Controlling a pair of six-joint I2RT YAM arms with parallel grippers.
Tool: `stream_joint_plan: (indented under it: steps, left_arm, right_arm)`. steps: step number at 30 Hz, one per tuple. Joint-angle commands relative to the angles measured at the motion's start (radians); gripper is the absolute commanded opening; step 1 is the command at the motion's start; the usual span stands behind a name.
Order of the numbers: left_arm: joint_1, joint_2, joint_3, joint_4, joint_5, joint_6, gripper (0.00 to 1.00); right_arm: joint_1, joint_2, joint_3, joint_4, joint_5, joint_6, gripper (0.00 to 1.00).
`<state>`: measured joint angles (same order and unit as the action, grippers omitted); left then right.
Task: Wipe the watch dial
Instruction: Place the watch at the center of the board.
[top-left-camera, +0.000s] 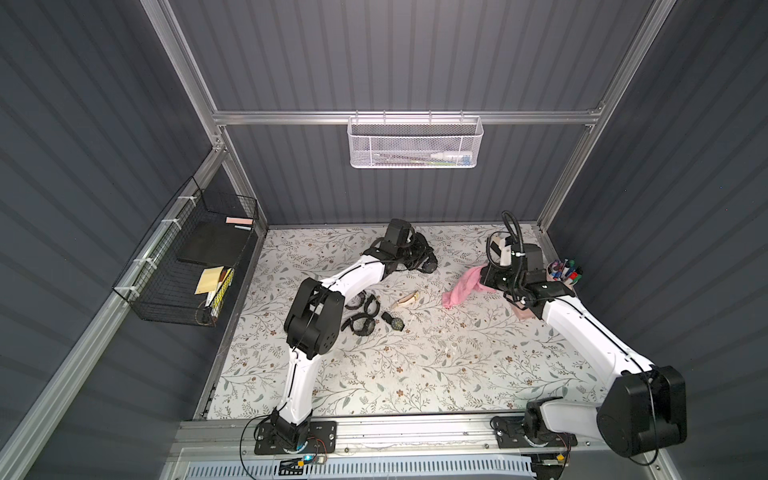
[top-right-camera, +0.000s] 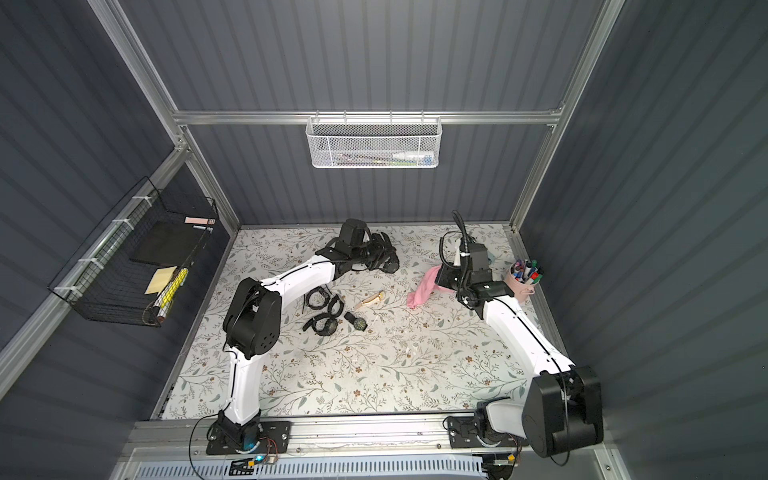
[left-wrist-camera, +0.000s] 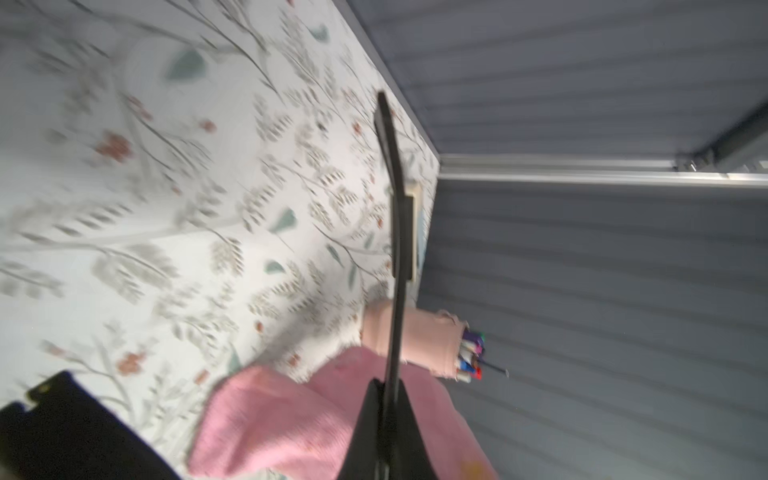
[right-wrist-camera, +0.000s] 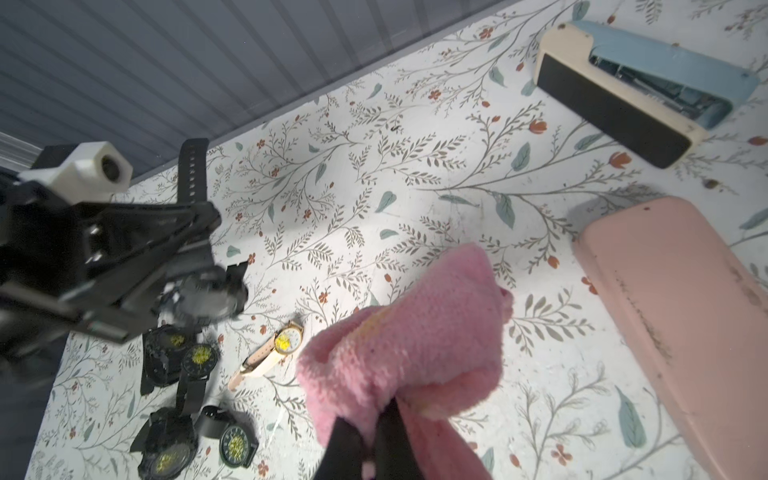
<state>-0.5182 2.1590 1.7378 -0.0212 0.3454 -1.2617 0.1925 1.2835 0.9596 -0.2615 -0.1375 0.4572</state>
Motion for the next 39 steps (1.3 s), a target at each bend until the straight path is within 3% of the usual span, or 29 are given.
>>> stream_joint_plan:
  steps: [1,8,16,20,22,31,33,34,39]
  left_arm:
    - [0.034,0.065,0.091,-0.144,-0.076,0.089,0.0]
    - [0.056,0.219,0.289,-0.349,-0.164,0.143,0.0]
    - [0.073,0.327,0.397,-0.416,-0.193,0.139,0.0]
    - [0.076,0.381,0.46,-0.439,-0.186,0.137,0.08]
    - [0.078,0.392,0.468,-0.433,-0.18,0.131,0.15]
    - [0.077,0.35,0.469,-0.402,-0.219,0.183,0.68]
    - [0.077,0.318,0.473,-0.399,-0.262,0.239,0.93]
    - [0.076,0.298,0.474,-0.404,-0.286,0.275,0.99]
    - [0.076,0.163,0.392,-0.433,-0.373,0.42,1.0]
  right_arm:
    - [-0.002,-0.038,-0.033,-0.051,-0.06,-0.017,0.0]
    - [-0.001,-0.038,-0.069,-0.066,-0.083,-0.022,0.0]
    - [-0.002,-0.013,-0.079,-0.061,-0.075,-0.022,0.0]
    - [-0.002,0.002,-0.082,-0.06,-0.095,-0.016,0.0]
    - [-0.002,0.005,-0.084,-0.059,-0.097,-0.011,0.0]
    - [-0.002,-0.004,-0.08,-0.075,-0.075,-0.022,0.0]
    - [-0.002,-0.009,-0.063,-0.097,-0.064,-0.034,0.01]
    - [-0.002,-0.01,-0.054,-0.107,-0.06,-0.039,0.01]
    - [-0.002,0.004,-0.017,-0.153,-0.061,-0.055,0.02]
